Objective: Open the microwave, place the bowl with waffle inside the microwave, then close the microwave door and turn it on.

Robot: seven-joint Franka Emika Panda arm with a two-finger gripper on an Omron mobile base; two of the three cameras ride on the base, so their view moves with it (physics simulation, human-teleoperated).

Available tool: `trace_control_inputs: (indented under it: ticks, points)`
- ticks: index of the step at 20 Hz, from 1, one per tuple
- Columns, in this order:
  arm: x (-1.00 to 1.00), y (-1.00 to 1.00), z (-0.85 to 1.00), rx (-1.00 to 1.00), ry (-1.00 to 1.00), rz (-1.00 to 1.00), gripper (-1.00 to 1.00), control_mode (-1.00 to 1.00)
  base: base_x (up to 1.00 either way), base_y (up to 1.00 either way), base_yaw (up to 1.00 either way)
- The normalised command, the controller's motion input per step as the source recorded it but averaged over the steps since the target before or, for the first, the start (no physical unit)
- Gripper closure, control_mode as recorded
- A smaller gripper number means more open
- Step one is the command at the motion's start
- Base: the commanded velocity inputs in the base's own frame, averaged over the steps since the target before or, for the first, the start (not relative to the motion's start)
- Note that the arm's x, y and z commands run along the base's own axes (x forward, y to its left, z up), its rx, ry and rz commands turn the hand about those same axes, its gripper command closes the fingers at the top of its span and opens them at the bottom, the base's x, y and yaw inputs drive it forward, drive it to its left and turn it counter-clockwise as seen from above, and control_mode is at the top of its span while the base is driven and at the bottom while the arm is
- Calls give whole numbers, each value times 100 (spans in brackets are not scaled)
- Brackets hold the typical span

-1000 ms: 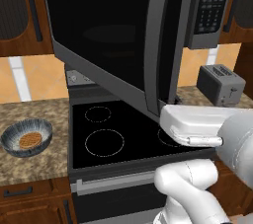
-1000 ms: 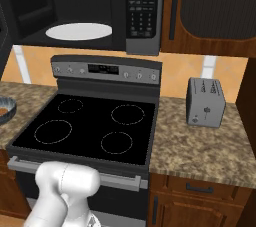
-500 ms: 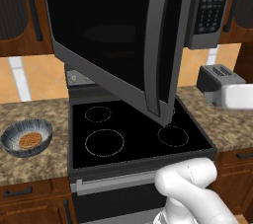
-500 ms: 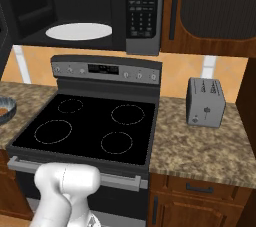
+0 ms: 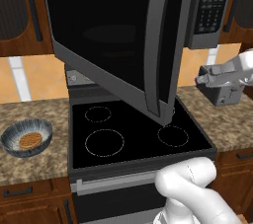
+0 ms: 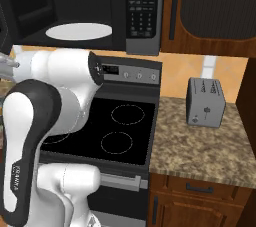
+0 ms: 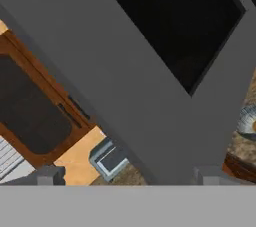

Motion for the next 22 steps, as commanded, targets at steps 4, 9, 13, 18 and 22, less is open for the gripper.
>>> trace_control_inputs:
  ticks: [4, 9, 13, 18, 22]
  points:
    - [66, 35, -31, 11, 9, 20, -100, -100, 0, 0, 0]
    - [27, 84, -7, 0, 6, 0, -100, -100, 0, 0, 0]
    - [1, 100, 0, 0, 1, 1, -100, -100, 0, 0, 0]
    - [-29, 100, 0, 0, 0, 10, -100, -100, 0, 0, 0]
    - [3, 100, -2, -1, 3, 0, -100, -100, 0, 0, 0]
